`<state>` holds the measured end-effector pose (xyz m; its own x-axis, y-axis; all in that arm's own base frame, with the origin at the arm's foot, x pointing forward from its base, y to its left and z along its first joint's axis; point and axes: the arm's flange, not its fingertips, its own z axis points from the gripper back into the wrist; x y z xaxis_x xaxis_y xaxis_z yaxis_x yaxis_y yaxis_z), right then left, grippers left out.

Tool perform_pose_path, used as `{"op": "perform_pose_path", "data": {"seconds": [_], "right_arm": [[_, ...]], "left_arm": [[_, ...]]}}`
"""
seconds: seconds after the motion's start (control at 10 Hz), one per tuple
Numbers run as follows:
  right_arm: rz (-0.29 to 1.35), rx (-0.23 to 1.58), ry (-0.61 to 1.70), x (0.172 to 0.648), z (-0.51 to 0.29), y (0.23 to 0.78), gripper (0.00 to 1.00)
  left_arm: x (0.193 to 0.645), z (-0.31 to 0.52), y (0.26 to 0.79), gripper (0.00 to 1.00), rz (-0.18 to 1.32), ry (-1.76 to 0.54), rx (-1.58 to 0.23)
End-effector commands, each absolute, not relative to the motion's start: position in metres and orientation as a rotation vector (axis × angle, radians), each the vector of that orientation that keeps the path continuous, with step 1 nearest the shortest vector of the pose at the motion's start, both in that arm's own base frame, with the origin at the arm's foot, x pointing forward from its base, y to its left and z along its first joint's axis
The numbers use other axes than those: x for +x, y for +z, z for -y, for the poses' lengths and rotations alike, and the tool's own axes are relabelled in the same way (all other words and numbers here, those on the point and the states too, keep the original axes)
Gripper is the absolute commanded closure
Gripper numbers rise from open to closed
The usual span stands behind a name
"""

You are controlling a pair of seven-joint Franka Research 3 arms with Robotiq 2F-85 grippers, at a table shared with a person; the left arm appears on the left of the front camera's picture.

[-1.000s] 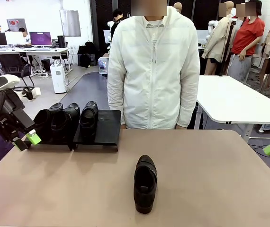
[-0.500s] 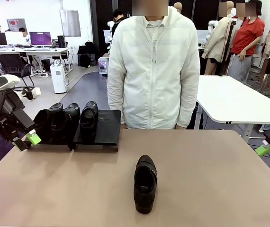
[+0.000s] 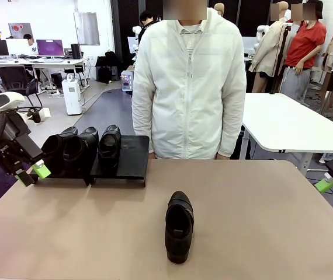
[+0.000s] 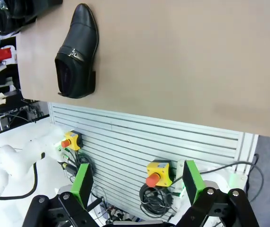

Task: Organize the shoes by placing them on the stand.
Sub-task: Place the Shoe from the middle of the table onto the Shoes Stand.

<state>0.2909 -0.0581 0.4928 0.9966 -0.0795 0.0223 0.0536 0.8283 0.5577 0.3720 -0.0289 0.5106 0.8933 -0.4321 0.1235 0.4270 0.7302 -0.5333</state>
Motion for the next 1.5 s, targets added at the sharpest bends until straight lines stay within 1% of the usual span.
{"op": "perform_pose_path", "data": {"seconds": [0.0,0.1,0.2,0.3,0.4,0.5,0.6,0.8,0.9,1.0,1.1,1.2,1.3,1.4], "right_arm": [[0.052,0.622,-0.048,0.29,0.061,0.493,0.0],[0.052,0.622,-0.048,0.29,0.061,0.493,0.0],[0.052,0.622,-0.048,0.29,0.061,0.493,0.0],[0.052,0.622,-0.048,0.29,0.061,0.493,0.0],[0.052,0.622,-0.048,0.29,0.061,0.493,0.0],[0.052,0.622,-0.048,0.29,0.061,0.493,0.0],[0.052,0.622,-0.048,0.29,0.061,0.493,0.0],[0.052,0.622,-0.048,0.29,0.061,0.493,0.0],[0.052,0.622,-0.048,0.29,0.061,0.493,0.0],[0.052,0.622,-0.048,0.29,0.061,0.493,0.0],[0.052,0.622,-0.048,0.29,0.061,0.493,0.0],[0.052,0.622,-0.048,0.29,0.061,0.493,0.0],[0.052,0.622,-0.048,0.29,0.061,0.493,0.0],[0.052,0.622,-0.048,0.29,0.061,0.493,0.0]], "left_arm": [[0.372,0.029,0.511,0.0,-0.009,-0.473,-0.585],[0.37,0.061,0.541,0.0,-0.014,-0.479,-0.576],[0.372,0.128,0.566,0.0,-0.08,-0.506,-0.453],[0.376,0.178,0.576,0.0,-0.109,-0.561,-0.374],[0.383,0.23,0.581,0.0,-0.14,-0.548,-0.245],[0.388,0.279,0.582,0.0,-0.163,-0.592,-0.172],[0.394,0.324,0.575,0.0,-0.178,-0.572,-0.112],[0.405,0.379,0.547,0.0,-0.201,-0.524,-0.14],[0.415,0.388,0.531,0.0,-0.23,-0.456,-0.142],[0.382,0.374,0.546,0.0,-0.179,-0.571,-0.152],[0.382,0.374,0.546,0.0,-0.179,-0.571,-0.152],[0.406,0.391,0.52,0.0,-0.223,-0.524,-0.148],[0.407,0.398,0.511,0.0,-0.187,-0.409,-0.169],[0.411,0.402,0.485,0.0,-0.189,-0.324,-0.212]]}}
